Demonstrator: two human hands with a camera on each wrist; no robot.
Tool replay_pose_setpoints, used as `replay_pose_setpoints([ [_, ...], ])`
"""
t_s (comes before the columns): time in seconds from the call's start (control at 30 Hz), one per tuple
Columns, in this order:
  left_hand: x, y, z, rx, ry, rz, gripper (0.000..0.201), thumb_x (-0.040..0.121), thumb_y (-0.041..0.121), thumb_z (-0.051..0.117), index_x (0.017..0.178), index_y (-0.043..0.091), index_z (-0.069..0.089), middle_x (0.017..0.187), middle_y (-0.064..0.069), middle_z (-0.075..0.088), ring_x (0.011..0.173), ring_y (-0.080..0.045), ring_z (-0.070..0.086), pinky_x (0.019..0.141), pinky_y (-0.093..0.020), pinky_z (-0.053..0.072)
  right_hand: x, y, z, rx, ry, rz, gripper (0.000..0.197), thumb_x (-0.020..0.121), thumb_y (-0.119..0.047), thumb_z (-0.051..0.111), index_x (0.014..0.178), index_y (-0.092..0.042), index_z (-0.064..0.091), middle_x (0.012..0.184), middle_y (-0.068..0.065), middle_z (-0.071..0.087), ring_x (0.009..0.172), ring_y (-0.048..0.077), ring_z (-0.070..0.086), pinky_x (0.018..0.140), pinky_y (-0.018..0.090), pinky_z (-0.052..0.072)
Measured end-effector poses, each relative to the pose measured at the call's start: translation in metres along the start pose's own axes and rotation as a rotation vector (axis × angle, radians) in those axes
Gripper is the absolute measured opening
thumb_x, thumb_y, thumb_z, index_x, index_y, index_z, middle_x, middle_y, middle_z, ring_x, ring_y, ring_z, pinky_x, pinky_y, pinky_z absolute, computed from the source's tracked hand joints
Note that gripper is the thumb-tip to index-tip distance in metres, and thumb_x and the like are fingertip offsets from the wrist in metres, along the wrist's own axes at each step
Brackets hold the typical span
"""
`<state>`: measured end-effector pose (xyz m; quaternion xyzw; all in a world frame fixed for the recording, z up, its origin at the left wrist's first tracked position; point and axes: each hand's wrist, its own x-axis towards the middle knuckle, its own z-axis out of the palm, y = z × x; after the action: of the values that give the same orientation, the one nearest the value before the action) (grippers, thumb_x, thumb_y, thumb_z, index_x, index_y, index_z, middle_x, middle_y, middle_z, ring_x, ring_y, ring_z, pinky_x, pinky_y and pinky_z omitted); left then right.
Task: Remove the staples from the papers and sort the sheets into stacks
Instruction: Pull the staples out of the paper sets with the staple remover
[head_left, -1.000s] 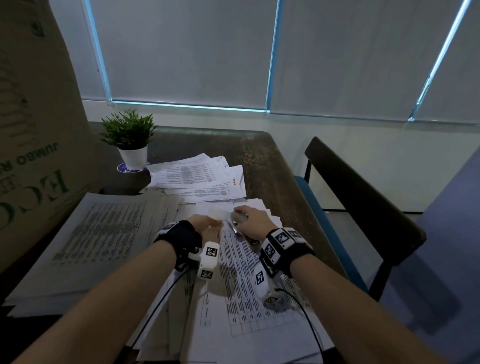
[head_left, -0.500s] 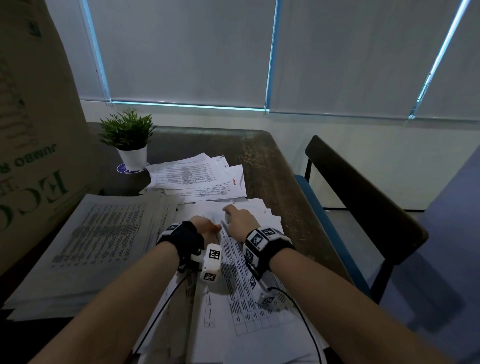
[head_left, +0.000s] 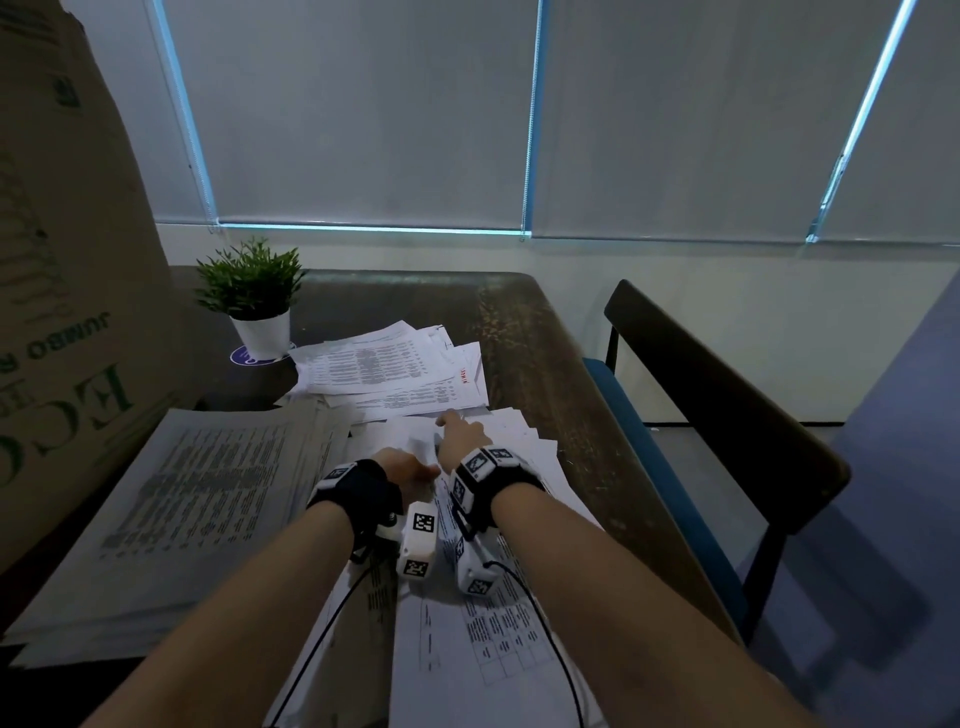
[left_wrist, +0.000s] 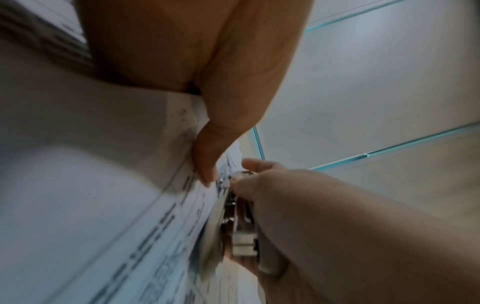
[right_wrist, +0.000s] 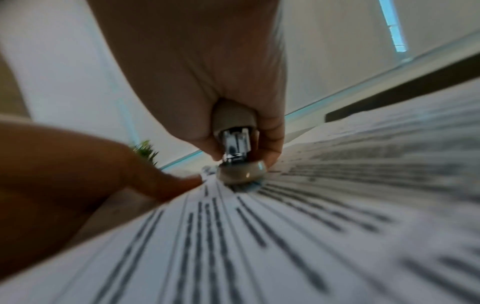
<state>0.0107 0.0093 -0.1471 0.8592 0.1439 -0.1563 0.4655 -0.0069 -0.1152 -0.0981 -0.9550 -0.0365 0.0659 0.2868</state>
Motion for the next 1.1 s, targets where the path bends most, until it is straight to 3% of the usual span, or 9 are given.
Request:
replay_pose_setpoints([
  [0.13, -0.029, 0.012, -0.001, 0.097, 0.033, -0.013, 0.053, 0.085, 0.029, 0.066, 0.123, -0.006, 0.055, 0.125, -0.021, 0.059, 0.117, -0.034, 0.056, 0.096, -0.035, 0.046, -0.003, 0.008, -0.002, 0.168, 0.096, -0.001, 0.006, 0.097, -0.012, 0.038, 0.1, -0.017, 0.04, 0.103, 0.018, 0.054, 0.099, 0.038, 0.058, 0.083, 0.045, 0.048],
  [0.3, -0.032, 0.016, -0.003, 0.043, 0.052, -0.021, 0.05, 0.085, 0.027, 0.068, 0.121, -0.005, 0.057, 0.125, -0.02, 0.058, 0.118, -0.034, 0.055, 0.097, -0.037, 0.045, -0.007, 0.038, -0.005, 0.315, 0.268, 0.147, 0.019, 0.09, -0.006, 0.041, 0.085, -0.018, 0.054, 0.1, 0.011, 0.063, 0.096, 0.035, 0.059, 0.08, 0.039, 0.052],
  [0.47, -0.044, 0.021, -0.016, -0.213, -0.084, -0.016, 0.007, 0.084, 0.002, 0.06, 0.085, 0.003, 0.053, 0.082, -0.017, 0.055, 0.07, -0.031, 0.055, 0.072, -0.04, 0.048, -0.014, 0.073, -0.021, 0.424, 0.356, 0.327, 0.031, 0.099, -0.014, 0.043, 0.124, -0.019, 0.06, 0.13, 0.017, 0.054, 0.111, 0.034, 0.056, 0.083, 0.033, 0.046],
  [0.6, -0.057, 0.022, -0.023, -0.04, 0.187, 0.17, 0.026, 0.081, -0.004, 0.059, 0.102, 0.008, 0.05, 0.092, -0.012, 0.05, 0.081, -0.028, 0.054, 0.064, -0.036, 0.051, -0.015, 0.094, -0.032, 0.573, 0.429, 0.444, 0.041, 0.103, -0.015, 0.04, 0.144, -0.017, 0.047, 0.148, 0.016, 0.042, 0.128, 0.034, 0.045, 0.1, 0.036, 0.039],
  [0.7, -0.081, 0.025, -0.017, 0.107, 0.202, 0.378, 0.025, 0.086, 0.007, 0.059, 0.109, 0.013, 0.055, 0.099, -0.008, 0.051, 0.073, -0.017, 0.053, 0.055, -0.025, 0.05, -0.017, 0.097, -0.03, 0.72, 0.473, 0.438, 0.046, 0.103, -0.015, 0.039, 0.149, -0.02, 0.04, 0.152, 0.012, 0.04, 0.13, 0.036, 0.045, 0.106, 0.038, 0.037],
  [0.83, -0.097, 0.039, -0.01, 0.232, 0.149, 0.563, 0.047, 0.093, 0.019, 0.052, 0.136, 0.022, 0.034, 0.115, -0.008, 0.053, 0.096, -0.023, 0.054, 0.071, -0.023, 0.041, -0.022, 0.096, -0.016, 0.862, 0.536, 0.353, 0.045, 0.104, -0.011, 0.036, 0.146, -0.026, 0.042, 0.151, 0.009, 0.041, 0.136, 0.034, 0.04, 0.111, 0.041, 0.035],
  [0.9, -0.097, 0.045, -0.009, 0.377, 0.139, 0.569, 0.038, 0.098, 0.02, 0.041, 0.136, 0.019, 0.04, 0.13, -0.009, 0.053, 0.11, -0.025, 0.052, 0.084, -0.026, 0.038, -0.025, 0.096, -0.012, 0.915, 0.544, 0.34, 0.044, 0.104, -0.011, 0.037, 0.143, -0.03, 0.045, 0.15, 0.009, 0.044, 0.137, 0.034, 0.04, 0.113, 0.044, 0.036],
  [1.03, -0.092, 0.048, -0.011, 0.298, 0.197, 0.558, 0.038, 0.101, 0.016, 0.027, 0.132, 0.018, 0.049, 0.114, -0.011, 0.062, 0.092, -0.02, 0.058, 0.078, -0.022, 0.039, -0.028, 0.096, -0.01, 0.96, 0.549, 0.295, 0.042, 0.103, -0.014, 0.041, 0.139, -0.034, 0.048, 0.151, 0.001, 0.044, 0.138, 0.029, 0.041, 0.114, 0.045, 0.035],
  [1.1, -0.085, 0.05, -0.015, 0.253, 0.187, 0.524, 0.038, 0.1, 0.012, 0.03, 0.122, 0.015, 0.06, 0.124, -0.008, 0.06, 0.108, -0.022, 0.056, 0.087, -0.023, 0.039, -0.029, 0.096, -0.01, 0.97, 0.553, 0.287, 0.041, 0.103, -0.014, 0.041, 0.138, -0.036, 0.049, 0.15, 0.0, 0.044, 0.138, 0.028, 0.042, 0.114, 0.045, 0.036],
])
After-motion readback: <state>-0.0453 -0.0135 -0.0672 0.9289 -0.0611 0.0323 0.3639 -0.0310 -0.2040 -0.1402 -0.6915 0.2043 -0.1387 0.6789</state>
